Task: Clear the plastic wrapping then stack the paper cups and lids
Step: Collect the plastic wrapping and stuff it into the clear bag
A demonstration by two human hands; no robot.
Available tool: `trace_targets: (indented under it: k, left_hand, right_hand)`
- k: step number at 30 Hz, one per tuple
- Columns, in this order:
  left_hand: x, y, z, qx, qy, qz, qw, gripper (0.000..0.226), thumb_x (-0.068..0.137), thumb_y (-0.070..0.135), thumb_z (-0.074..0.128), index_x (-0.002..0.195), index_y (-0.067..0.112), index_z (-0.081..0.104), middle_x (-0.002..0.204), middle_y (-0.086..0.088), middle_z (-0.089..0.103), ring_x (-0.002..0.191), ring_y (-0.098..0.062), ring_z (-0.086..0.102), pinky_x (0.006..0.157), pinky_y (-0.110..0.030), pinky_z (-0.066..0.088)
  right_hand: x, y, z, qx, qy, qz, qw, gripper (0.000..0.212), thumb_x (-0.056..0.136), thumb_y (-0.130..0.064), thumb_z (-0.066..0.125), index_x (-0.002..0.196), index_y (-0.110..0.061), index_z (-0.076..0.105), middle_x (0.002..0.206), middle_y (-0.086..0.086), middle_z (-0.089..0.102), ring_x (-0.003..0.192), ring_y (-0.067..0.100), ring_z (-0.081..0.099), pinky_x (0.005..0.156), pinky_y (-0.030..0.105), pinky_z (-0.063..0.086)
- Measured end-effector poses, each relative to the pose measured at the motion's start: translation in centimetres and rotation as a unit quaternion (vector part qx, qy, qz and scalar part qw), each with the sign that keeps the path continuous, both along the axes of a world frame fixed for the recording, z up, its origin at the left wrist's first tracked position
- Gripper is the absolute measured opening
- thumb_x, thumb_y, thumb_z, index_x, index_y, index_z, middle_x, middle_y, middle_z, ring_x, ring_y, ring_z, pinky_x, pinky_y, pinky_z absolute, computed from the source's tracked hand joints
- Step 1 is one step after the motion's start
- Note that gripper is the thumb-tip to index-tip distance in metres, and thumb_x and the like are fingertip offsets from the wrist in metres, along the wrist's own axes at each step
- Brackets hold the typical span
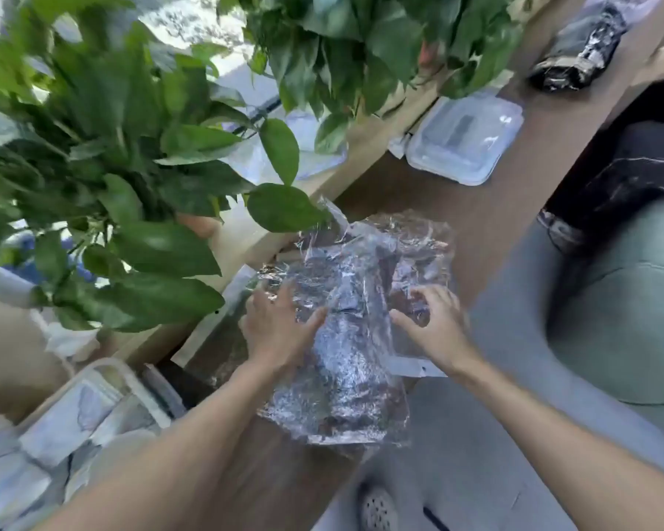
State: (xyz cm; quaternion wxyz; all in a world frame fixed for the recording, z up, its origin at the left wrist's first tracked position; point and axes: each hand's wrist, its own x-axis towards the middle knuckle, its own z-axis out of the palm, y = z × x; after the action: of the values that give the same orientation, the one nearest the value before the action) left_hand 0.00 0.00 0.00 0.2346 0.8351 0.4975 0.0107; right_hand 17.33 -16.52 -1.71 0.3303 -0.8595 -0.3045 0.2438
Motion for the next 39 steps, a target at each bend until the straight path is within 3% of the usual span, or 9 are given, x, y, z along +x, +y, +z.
trace_targets:
  k: [3,7,14,20,23,26,29,34,39]
  left_hand:
    - [1.4,1.3,-1.2,0.006,0.053,-0.024,0.998,0.084,0.078,0.076,0.057,0.149,0.044,0.026,0.164,0.002,0.012,0.151,-0.025,0.006,0.114,-0.068,0.009]
    - [2.8,2.5,-3.3,-0.013,0.064,-0.028,0.997,0.092,0.075,0.069,0.067,0.15,0.047,0.018,0.154,0.001,0.039,0.146,-0.03,0.027,0.11,-0.075,0.015]
    - [3.5,3.7,-5.9,0.003,0.094,-0.032,0.995,0.097,0.078,0.057,0.073,0.153,0.028,0.019,0.098,-0.003,0.072,0.11,-0.028,0.062,0.106,-0.07,0.029]
    - [3.1,3.4,-4.4,0.026,-0.001,-0.034,0.999,0.029,0.087,0.038,0.071,0.107,0.017,0.072,0.101,-0.003,0.074,0.1,-0.026,0.066,0.105,-0.057,0.038]
    - [2.8,3.8,-2.4,0.054,-0.065,-0.04,0.996,0.025,0.088,0.036,0.07,0.104,0.016,0.072,0.104,-0.003,0.072,0.098,-0.024,0.064,0.096,-0.056,0.047]
    - [2.2,3.6,0.4,0.064,-0.118,-0.069,0.989,0.014,0.089,0.035,0.068,0.09,0.021,0.069,0.097,0.002,0.066,0.092,-0.022,0.062,0.092,-0.051,0.05]
    - [0.7,1.4,3.4,0.072,-0.149,-0.134,0.977,0.021,0.086,0.031,0.07,0.07,0.02,0.063,0.112,0.0,0.054,0.106,-0.022,0.055,0.095,-0.038,0.044]
    - [-3.2,-3.9,7.4,0.022,-0.209,-0.27,0.94,0.037,0.087,0.015,0.071,0.055,0.01,0.053,0.144,-0.012,0.045,0.127,-0.012,0.044,0.093,-0.02,0.032]
    - [-6.5,-9.4,11.5,-0.072,-0.238,-0.33,0.911,0.025,0.085,-0.011,0.048,0.087,0.015,0.05,0.102,-0.011,0.066,0.081,-0.019,0.062,0.066,-0.037,0.05]
  right_hand:
    - [1.2,0.9,-2.8,-0.079,-0.002,0.011,0.997,0.091,0.075,-0.074,0.056,0.149,-0.037,0.018,0.161,-0.007,0.008,0.148,0.016,0.002,0.12,0.048,0.008]
    - [1.7,1.3,-5.8,-0.15,-0.025,0.019,0.988,0.108,0.066,-0.081,0.059,0.148,-0.046,-0.001,0.162,-0.009,0.0,0.147,0.02,0.003,0.114,0.046,0.014]
    - [3.0,2.1,-7.4,-0.083,-0.083,-0.033,0.993,0.083,0.077,-0.044,0.075,0.147,-0.03,0.031,0.133,-0.008,0.04,0.123,0.018,0.033,0.1,0.037,0.029]
    - [3.2,1.9,-6.7,-0.005,-0.041,-0.107,0.993,0.003,0.085,-0.006,0.066,0.087,-0.008,0.069,0.084,0.001,0.059,0.086,0.02,0.055,0.068,0.029,0.032]
    - [2.7,1.7,-5.1,0.051,-0.024,-0.168,0.984,0.005,0.088,-0.006,0.063,0.087,-0.007,0.068,0.074,0.003,0.058,0.078,0.024,0.056,0.062,0.03,0.033]
    - [1.8,1.2,-1.9,0.086,-0.03,-0.196,0.976,0.046,0.091,-0.005,0.054,0.136,-0.015,0.051,0.059,0.001,0.048,0.062,0.02,0.047,0.064,0.032,0.04]
    - [-0.8,-0.5,2.0,0.105,-0.022,-0.208,0.972,0.063,0.089,0.001,0.048,0.148,-0.017,0.034,0.056,0.004,0.037,0.055,0.016,0.037,0.058,0.029,0.038]
    - [-8.2,-6.3,6.3,0.123,-0.034,-0.256,0.958,0.05,0.089,0.004,0.044,0.131,-0.018,0.059,0.049,-0.015,0.038,0.044,0.004,0.038,0.048,0.009,0.034]
    - [-17.0,-13.5,10.7,0.107,-0.069,-0.298,0.946,0.033,0.089,0.013,0.039,0.08,-0.01,0.062,0.082,0.002,0.038,0.065,0.004,0.038,0.061,0.003,0.033]
